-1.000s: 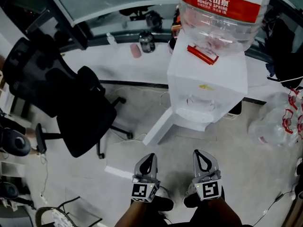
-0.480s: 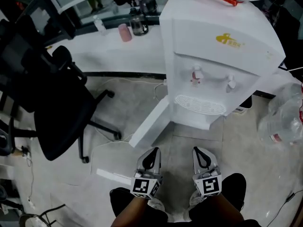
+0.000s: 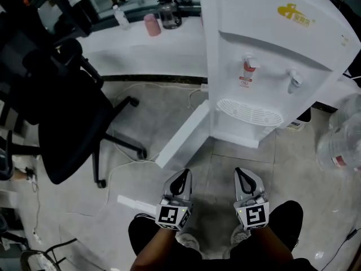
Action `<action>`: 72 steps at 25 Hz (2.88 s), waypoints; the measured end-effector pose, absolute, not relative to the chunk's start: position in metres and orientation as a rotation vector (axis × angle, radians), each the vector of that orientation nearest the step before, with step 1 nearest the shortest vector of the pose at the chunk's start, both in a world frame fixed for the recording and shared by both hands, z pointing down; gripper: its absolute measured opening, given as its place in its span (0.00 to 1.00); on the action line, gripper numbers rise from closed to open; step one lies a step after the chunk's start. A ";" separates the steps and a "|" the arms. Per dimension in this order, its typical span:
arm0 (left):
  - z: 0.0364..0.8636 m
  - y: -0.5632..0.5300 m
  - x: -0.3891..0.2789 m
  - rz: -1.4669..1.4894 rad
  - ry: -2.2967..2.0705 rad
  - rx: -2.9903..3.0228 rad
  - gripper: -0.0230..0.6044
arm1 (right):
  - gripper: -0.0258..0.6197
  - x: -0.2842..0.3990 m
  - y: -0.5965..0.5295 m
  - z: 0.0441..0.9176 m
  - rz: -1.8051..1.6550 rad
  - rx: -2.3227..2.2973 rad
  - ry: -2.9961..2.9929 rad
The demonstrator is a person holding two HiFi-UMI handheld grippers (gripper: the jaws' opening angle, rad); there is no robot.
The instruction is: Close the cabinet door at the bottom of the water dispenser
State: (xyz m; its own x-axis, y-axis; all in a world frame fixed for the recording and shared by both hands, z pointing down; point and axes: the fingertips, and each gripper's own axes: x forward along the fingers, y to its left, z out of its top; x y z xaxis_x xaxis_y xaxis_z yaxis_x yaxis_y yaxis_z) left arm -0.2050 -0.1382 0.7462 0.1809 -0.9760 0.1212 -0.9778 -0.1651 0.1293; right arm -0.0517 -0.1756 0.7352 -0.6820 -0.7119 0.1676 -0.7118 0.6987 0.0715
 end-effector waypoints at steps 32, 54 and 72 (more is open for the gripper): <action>0.767 -0.110 -0.312 0.011 -2.109 2.126 0.37 | 0.04 -0.106 -0.147 0.731 -0.022 1.002 -2.830; 0.782 -0.142 -0.285 0.089 -1.949 2.260 0.57 | 0.04 -0.096 -0.153 0.725 -0.058 1.064 -2.811; 0.783 -0.116 -0.214 0.082 -1.764 2.373 0.53 | 0.04 -0.088 -0.159 0.710 0.002 1.186 -2.807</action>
State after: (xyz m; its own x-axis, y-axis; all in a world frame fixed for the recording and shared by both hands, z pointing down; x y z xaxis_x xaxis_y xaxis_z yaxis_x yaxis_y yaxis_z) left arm -0.2135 -0.1156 0.7825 0.2929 -0.9439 0.1529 -0.9540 -0.2776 0.1136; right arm -0.0879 -0.1588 0.7102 -0.6930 -0.7156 0.0876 -0.7157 0.6975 0.0354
